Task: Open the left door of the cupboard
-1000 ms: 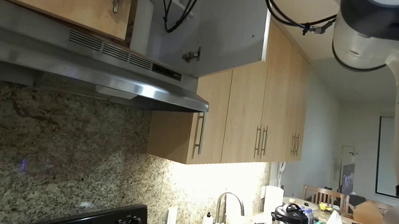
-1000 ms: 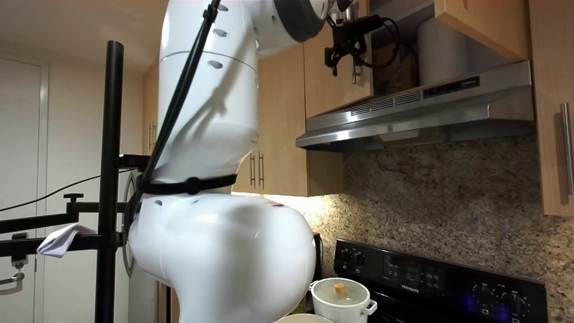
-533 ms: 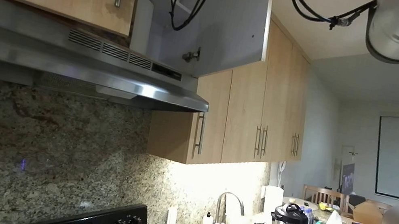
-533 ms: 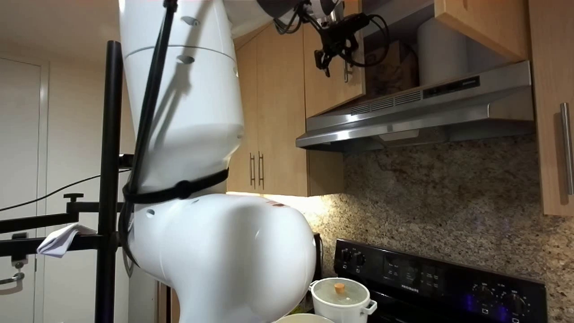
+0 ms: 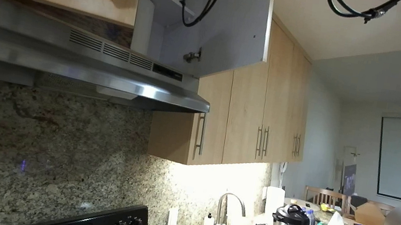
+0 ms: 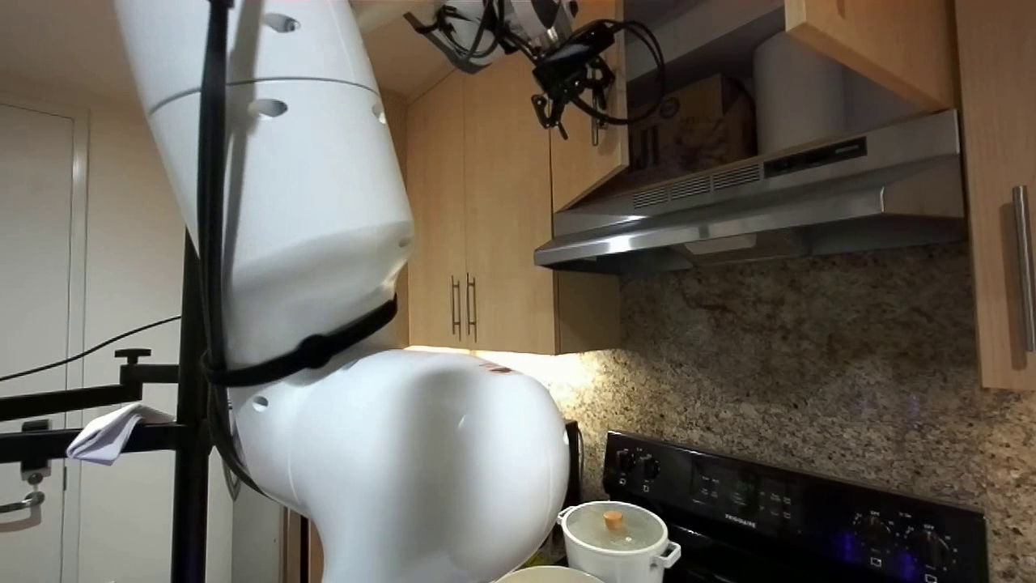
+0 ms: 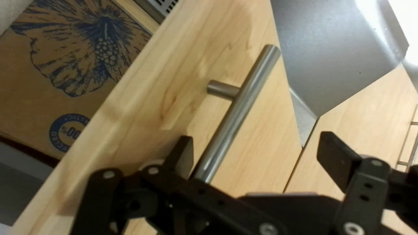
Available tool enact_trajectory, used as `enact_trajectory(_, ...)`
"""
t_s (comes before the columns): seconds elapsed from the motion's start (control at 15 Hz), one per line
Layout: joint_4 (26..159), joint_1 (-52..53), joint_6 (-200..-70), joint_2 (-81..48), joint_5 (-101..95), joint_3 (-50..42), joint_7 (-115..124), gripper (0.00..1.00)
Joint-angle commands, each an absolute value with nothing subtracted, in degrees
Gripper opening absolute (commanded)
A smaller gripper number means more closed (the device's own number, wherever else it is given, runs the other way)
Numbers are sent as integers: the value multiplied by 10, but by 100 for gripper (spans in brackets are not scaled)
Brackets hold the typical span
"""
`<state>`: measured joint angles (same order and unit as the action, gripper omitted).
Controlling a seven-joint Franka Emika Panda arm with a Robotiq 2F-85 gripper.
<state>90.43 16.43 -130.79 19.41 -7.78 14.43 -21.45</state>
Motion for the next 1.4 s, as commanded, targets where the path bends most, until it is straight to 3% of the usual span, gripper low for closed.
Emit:
enact_trajectory(0.0,929,159,-1341,226,-135,206,-130,100)
enact_trajectory(0.67,898,69,-1294,247,-267,348,173,100)
enact_trajectory(1.33,823,-1,-1228,212,-311,465,195,100)
